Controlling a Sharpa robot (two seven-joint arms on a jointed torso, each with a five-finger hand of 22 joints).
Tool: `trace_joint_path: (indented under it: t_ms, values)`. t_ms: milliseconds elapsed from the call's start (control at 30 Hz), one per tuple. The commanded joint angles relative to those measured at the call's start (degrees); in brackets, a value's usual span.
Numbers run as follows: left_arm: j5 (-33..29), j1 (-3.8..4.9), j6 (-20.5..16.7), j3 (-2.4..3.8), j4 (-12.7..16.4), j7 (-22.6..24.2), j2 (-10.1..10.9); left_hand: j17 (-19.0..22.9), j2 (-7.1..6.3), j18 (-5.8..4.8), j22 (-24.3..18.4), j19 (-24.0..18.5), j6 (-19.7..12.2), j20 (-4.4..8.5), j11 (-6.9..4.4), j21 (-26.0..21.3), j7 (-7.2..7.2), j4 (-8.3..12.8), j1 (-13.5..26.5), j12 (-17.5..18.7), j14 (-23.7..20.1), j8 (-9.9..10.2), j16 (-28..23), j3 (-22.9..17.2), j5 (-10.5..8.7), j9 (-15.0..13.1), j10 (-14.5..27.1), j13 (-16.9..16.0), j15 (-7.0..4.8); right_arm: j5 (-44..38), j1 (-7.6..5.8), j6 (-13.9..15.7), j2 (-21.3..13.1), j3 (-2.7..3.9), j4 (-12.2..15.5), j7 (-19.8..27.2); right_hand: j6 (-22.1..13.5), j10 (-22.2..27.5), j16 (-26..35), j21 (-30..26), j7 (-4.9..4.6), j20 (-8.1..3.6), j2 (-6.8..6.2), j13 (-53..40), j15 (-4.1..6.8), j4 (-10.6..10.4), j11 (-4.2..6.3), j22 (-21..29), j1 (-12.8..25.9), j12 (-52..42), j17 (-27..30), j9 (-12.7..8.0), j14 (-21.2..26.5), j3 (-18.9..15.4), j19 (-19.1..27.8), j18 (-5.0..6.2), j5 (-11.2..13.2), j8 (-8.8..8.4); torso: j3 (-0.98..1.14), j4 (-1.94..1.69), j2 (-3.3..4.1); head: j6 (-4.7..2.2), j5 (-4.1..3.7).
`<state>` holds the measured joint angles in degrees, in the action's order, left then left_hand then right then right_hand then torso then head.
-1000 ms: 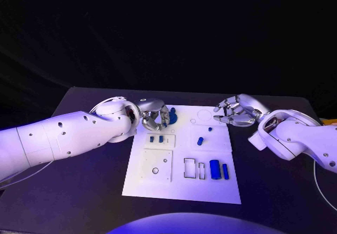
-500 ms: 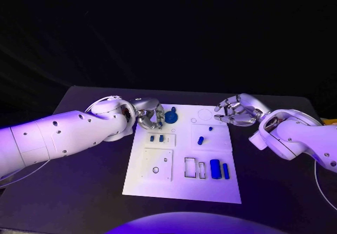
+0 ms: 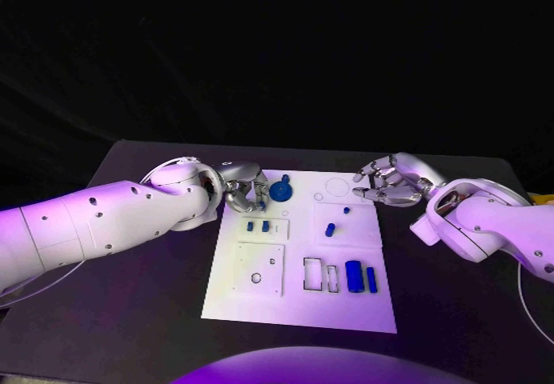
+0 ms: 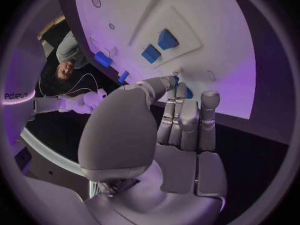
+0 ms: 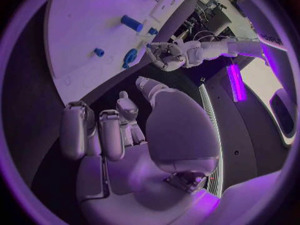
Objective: Assemble the parts on the task board
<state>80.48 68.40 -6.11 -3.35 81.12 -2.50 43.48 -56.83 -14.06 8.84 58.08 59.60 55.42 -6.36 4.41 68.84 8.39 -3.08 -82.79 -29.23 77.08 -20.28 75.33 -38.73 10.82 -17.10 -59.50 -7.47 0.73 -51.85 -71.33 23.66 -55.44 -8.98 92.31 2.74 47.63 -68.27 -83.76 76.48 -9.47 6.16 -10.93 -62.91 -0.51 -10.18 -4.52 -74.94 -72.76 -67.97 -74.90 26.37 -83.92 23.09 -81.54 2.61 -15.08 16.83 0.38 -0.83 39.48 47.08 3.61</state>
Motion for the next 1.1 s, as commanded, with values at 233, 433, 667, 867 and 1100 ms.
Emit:
trace_joint_path:
  t_ms: [233, 433, 667, 867, 1100]
  values:
    - [-0.60, -0.28, 2.16, 0.03, -0.04, -0.14, -0.25, 0.27, 0.00, -0.49, -0.16, -0.01, 0.32, 0.00, 0.21, 0.19, 0.00, 0.28, 0.56, 0.47, 0.30, 0.43, 0.14, 0.14, -0.06, 0.07, -0.21, 0.10, -0.10, -0.40, 0.04, -0.19, 0.01, -0.01, 0.03, 0.40, -0.42, 0.19, 0.36, -0.19, 0.11, 0.12, 0.33, 0.02, 0.32, -0.42, 0.04, -5.59, 0.17, 0.31, -2.08, 0.09, -2.85, 0.07, 0.39, 0.96, -0.35, 0.37, -0.02, -0.02, -0.05, 0.18, -0.02]
    - [-0.63, -0.34, 2.43, 0.03, -0.01, -0.05, -0.26, 0.29, 0.02, -0.49, -0.13, 0.01, 0.33, 0.00, 0.20, 0.20, -0.02, 0.30, 0.54, 0.52, 0.28, 0.45, 0.14, 0.11, -0.05, 0.07, -0.21, 0.11, -0.10, -0.40, 0.04, -0.18, 0.00, -0.01, 0.04, 0.40, -0.42, 0.19, 0.36, -0.19, 0.11, 0.12, 0.33, 0.02, 0.32, -0.42, 0.04, -5.59, 0.17, 0.31, -2.08, 0.09, -2.85, 0.07, 0.39, 0.96, -0.35, 0.37, 0.00, -0.02, -0.03, 0.15, 0.04]
    - [-0.64, -0.36, 2.55, 0.02, -0.21, -0.11, -0.52, 0.29, 0.02, -0.49, -0.13, 0.01, 0.33, 0.00, 0.20, 0.20, -0.02, 0.30, 0.54, 0.52, 0.28, 0.45, 0.14, 0.11, -0.05, 0.07, -0.21, 0.11, -0.10, -0.40, 0.04, -0.20, 0.03, -0.01, 0.04, 0.41, -0.42, 0.19, 0.36, -0.19, 0.11, 0.12, 0.33, 0.02, 0.32, -0.42, 0.04, -5.59, 0.17, 0.31, -2.08, 0.09, -2.85, 0.07, 0.39, 0.96, -0.35, 0.37, -0.01, -0.01, -0.03, 0.18, 0.03]
    - [-0.59, -0.45, 2.84, 0.00, -0.78, -0.46, -0.90, 0.34, 0.04, -0.49, -0.10, 0.01, 0.34, -0.01, 0.21, 0.22, -0.02, 0.32, 0.53, 0.64, 0.27, 0.50, 0.13, 0.05, -0.05, 0.08, -0.22, 0.13, -0.10, -0.40, 0.04, -0.23, 0.08, -0.01, -0.02, 0.42, -0.42, 0.19, 0.36, -0.19, 0.11, 0.12, 0.33, 0.02, 0.32, -0.42, 0.04, -5.59, 0.17, 0.31, -2.08, 0.09, -2.85, 0.07, 0.39, 0.96, -0.35, 0.37, 0.01, 0.00, 0.02, 0.24, 0.00]
    - [-0.30, -0.62, 3.39, -0.04, -1.60, -0.23, -1.40, 0.78, -0.11, -0.45, -0.28, -0.24, 0.20, -0.08, 0.33, 0.07, 0.08, 0.27, 0.81, 1.14, 0.09, 0.80, 0.00, 0.05, -0.11, 0.17, -0.12, 0.24, -0.01, -0.40, 0.05, -0.24, 0.12, -0.01, -0.02, 0.41, -0.42, 0.19, 0.36, -0.19, 0.11, 0.12, 0.33, 0.02, 0.32, -0.42, 0.04, -5.59, 0.17, 0.31, -2.08, 0.09, -2.85, 0.07, 0.39, 0.96, -0.35, 0.37, 0.03, 0.05, 0.05, 0.40, -0.14]
